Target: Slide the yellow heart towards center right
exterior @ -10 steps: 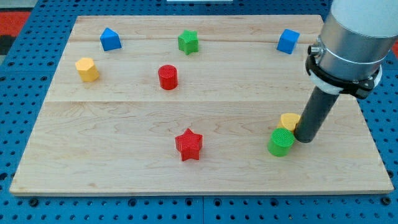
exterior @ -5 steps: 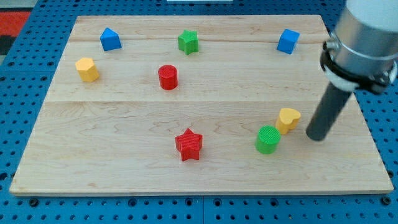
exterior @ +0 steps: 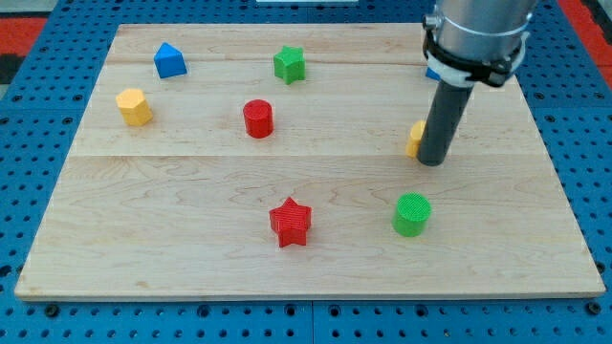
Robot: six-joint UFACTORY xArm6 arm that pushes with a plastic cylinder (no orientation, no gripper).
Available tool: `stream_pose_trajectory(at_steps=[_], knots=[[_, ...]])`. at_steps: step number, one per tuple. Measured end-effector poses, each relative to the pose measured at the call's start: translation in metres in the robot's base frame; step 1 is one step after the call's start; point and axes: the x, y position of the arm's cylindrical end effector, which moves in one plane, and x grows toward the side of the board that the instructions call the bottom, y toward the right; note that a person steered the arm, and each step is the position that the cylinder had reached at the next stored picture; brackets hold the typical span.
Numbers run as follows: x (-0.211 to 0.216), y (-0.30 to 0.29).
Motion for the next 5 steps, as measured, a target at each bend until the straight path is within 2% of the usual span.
stream_pose_trajectory(at_steps=[1,2,3,4,5], knots=[[-0.021,-0.005],[-0.02,-0.058],[-0.046,-0.058],[-0.047,-0.009],[-0.047,0.009]])
